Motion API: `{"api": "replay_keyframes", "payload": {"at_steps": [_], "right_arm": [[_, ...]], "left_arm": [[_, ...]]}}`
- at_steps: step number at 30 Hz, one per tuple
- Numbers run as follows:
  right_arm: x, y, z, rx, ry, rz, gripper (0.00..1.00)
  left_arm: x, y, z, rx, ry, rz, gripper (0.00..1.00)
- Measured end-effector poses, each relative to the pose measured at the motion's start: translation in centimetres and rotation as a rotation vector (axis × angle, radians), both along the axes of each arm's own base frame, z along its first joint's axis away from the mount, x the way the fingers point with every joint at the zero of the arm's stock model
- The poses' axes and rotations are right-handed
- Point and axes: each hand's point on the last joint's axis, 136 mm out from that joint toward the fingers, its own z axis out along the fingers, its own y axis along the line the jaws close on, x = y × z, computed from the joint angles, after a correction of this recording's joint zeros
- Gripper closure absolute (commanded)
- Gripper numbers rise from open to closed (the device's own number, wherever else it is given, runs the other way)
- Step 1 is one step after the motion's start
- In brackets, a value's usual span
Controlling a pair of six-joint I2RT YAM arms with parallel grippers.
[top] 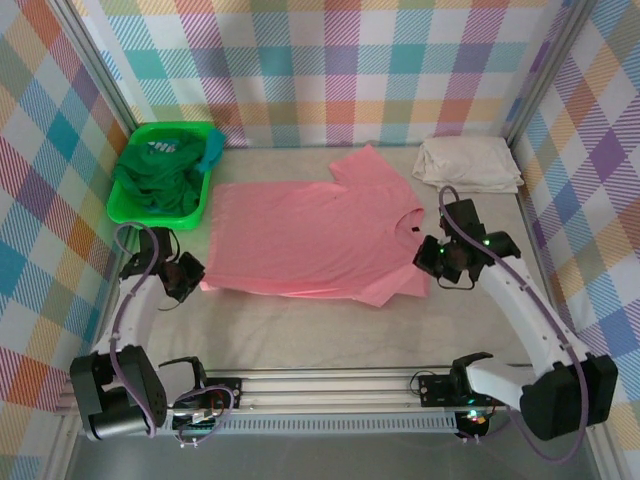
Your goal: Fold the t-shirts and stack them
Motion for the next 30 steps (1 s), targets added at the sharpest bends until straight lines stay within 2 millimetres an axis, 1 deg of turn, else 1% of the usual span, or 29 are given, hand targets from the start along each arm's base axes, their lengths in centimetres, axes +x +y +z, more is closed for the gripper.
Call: {"api": "replay_keyframes", "payload": {"at_steps": [6,9,13,19,22,26,29,30], "right_arm": [[3.5,0.1,0.5,-0.012,-0.038,0.012,1.0],[5.1,0.1,0.4,-0.015,-0.05,0.014,1.0],[6.5,-0.2,-0.1,-0.023,-0.049,0.012,1.0],[8.4,0.0,-0.6,-0.026,-0.045,0.019,1.0],[8.7,-0.1,-0.8,-0.027,-0.041,0.023,1.0],[8.4,-0.2,0.0,-0.025,-0.059,0.024,1.0],[7.3,-0.4,1.7,-0.017,-0.105,0.022,1.0],[6.4,-0.6,2.2,-0.014,-0.12,0.02,1.0]], "left_arm": [[2.1,1.0,0.6,0.046,0.01,-0.029,1.0],[2.9,1.3,0.4,0.062,0.021,-0.041,1.0],[3.8,1.7,0.3,0.079,0.04,-0.062,1.0],[6.1,2.2,1.0,0.103,0.03,-0.1,1.0],[7.0,2.1,1.2,0.112,0.036,-0.13,1.0],[6.8,1.4,1.6,0.122,0.03,-0.157,1.0],[5.0,0.7,2.7,0.122,-0.014,-0.148,1.0],[4.0,0.5,3.4,0.122,-0.036,-0.139,1.0]]}}
